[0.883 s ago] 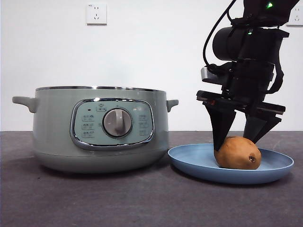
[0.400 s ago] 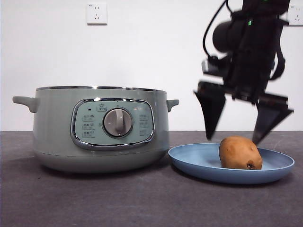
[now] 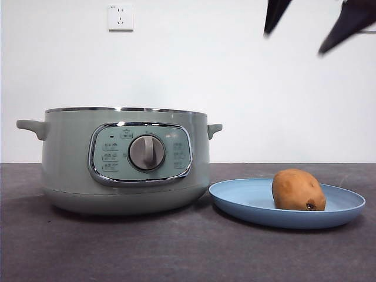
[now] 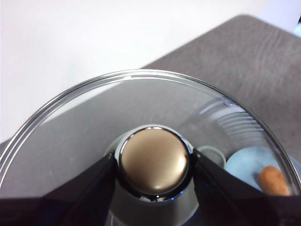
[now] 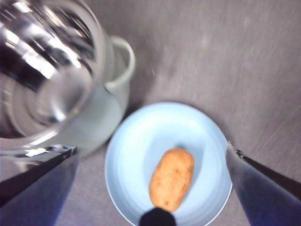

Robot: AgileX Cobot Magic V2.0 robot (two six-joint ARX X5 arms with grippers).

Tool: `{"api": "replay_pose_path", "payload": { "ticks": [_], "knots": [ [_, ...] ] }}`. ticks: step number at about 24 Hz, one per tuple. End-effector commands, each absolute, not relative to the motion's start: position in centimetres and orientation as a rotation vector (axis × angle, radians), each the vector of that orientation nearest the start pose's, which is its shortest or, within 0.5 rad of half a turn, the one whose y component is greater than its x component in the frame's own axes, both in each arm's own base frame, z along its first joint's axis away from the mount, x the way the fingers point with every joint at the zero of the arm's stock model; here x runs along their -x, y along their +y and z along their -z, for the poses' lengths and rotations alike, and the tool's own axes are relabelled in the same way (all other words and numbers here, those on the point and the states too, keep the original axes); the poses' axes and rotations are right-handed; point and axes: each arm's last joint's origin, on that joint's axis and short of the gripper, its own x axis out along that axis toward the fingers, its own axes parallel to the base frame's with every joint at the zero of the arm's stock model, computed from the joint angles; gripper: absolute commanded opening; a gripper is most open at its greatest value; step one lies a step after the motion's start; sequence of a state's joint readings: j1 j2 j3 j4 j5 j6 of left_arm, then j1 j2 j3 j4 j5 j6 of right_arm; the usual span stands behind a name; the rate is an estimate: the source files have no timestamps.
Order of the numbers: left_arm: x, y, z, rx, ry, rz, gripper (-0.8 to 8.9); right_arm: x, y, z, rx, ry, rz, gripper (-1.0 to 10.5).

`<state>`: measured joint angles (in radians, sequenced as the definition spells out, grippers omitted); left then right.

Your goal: Take the potato out from the steamer,put the potato on the plate,close the lid

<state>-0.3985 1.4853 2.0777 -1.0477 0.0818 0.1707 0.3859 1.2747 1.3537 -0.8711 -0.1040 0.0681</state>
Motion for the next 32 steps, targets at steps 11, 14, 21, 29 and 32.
{"api": "replay_pose_path", "payload": {
  "ticks": [11, 14, 21, 29, 32],
  "knots": [
    [-27.5, -11.7, -44.6, -0.183, 0.448, 0.524, -0.08, -16.5, 7.0, -40.7, 0.006, 0.642, -0.436, 5.6],
    [-28.4, -12.1, -42.3, -0.164, 0.474, 0.521, -0.08, -16.3, 6.9, -40.6, 0.010, 0.660, -0.430, 5.6],
    [-30.0, -12.9, -34.7, -0.130, 0.534, 0.562, -0.08, -16.3, 6.7, -40.3, 0.030, 0.687, -0.371, 5.6],
    [-30.1, -13.1, -30.3, -0.091, 0.538, 0.602, -0.08, -16.2, 6.7, -40.3, 0.032, 0.690, -0.357, 5.6],
    [-29.8, -13.3, -29.4, -0.075, 0.561, 0.612, -0.08, -16.2, 6.7, -40.3, 0.030, 0.691, -0.356, 5.6]
  ]
}}
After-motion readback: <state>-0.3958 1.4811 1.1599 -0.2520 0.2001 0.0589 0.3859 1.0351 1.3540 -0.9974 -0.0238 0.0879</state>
